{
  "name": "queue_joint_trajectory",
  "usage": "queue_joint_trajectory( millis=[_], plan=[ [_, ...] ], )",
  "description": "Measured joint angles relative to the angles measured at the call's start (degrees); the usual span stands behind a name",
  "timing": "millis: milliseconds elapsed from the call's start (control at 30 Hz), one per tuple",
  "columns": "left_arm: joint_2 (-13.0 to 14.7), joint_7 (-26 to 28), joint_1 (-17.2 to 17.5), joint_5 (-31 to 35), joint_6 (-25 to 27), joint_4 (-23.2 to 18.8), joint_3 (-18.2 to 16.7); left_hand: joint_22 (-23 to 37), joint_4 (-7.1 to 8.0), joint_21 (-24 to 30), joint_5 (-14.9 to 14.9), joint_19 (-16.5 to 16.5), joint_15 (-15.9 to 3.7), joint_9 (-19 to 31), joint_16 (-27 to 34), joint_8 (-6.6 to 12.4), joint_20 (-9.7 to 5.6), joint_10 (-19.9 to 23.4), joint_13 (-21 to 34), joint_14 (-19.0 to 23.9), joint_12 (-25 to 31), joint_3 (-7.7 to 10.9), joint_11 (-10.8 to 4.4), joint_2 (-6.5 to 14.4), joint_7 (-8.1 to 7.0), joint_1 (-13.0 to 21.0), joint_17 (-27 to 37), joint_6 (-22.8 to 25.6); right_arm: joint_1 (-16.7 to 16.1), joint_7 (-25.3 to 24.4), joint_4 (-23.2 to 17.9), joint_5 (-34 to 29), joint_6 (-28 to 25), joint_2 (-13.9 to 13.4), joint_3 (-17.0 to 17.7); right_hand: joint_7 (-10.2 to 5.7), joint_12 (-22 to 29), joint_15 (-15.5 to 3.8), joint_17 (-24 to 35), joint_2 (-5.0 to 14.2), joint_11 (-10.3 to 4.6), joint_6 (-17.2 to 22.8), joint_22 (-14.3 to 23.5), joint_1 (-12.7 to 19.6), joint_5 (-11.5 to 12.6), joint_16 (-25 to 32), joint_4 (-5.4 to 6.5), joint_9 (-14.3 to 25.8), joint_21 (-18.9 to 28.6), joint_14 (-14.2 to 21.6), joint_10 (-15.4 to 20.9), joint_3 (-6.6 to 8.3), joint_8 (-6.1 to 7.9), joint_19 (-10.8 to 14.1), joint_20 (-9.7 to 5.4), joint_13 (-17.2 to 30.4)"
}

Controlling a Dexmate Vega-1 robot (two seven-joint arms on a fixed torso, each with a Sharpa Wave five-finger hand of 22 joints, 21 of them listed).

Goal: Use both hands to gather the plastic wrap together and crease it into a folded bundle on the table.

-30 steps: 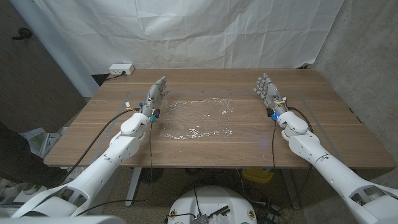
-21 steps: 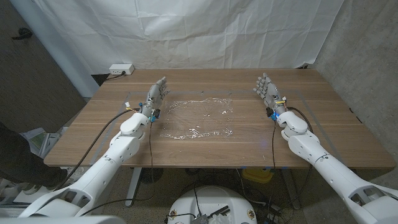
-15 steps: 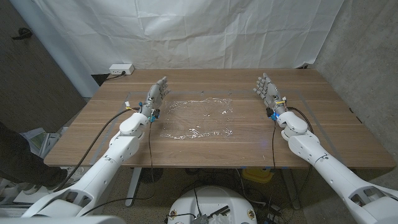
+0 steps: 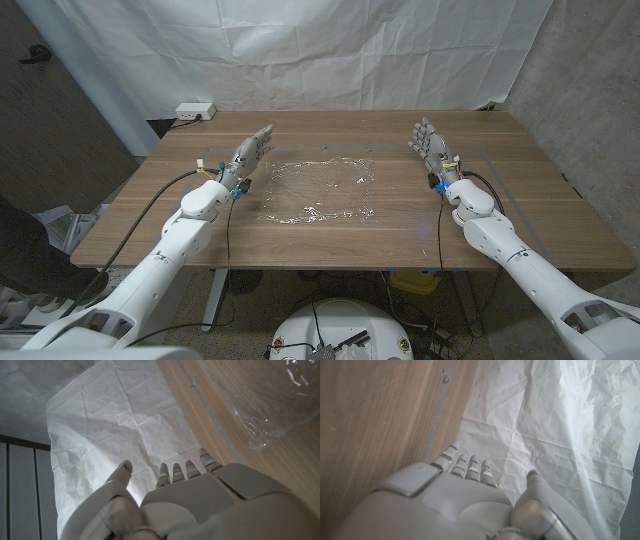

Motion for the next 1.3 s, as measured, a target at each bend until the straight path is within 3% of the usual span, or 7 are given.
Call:
queue_joint_trajectory(
  millis=[1067,1300],
  plan=[
    [18.3,5.0,5.0,20.3,4.9,-15.2,3.0,0.0,-5.12,0.4,0.0,2.7,-1.23,0.3,0.9,1.00,0.00,5.2,0.0,4.3,1.0,1.52,-1.10,-0.2,-0.91,3.5,0.0,6.9,-0.9,-1.6,-2.0,-2.0,0.6,-0.2,-0.9,-0.31,-0.3,0.30,0.0,0.00,0.30,0.3,0.0,0.0,0.0,0.0,-0.24,0.0,-0.3,-0.3,0.3,0.24,0.00,0.0,0.00,0.0],
    [22.6,5.7,5.8,25.0,6.8,-19.1,3.9,0.0,-6.54,0.4,0.0,3.3,-1.85,0.3,0.9,1.00,-0.19,6.3,0.0,5.6,1.3,1.85,-2.16,-0.4,-1.35,4.7,0.0,9.2,-1.1,-2.1,-2.4,-2.3,0.6,-0.3,-0.9,-0.30,-0.7,0.62,0.3,0.00,0.30,0.3,0.0,0.0,0.0,0.0,-0.24,0.0,-0.3,0.0,0.3,0.23,0.00,0.0,0.00,0.0]
  ],
)
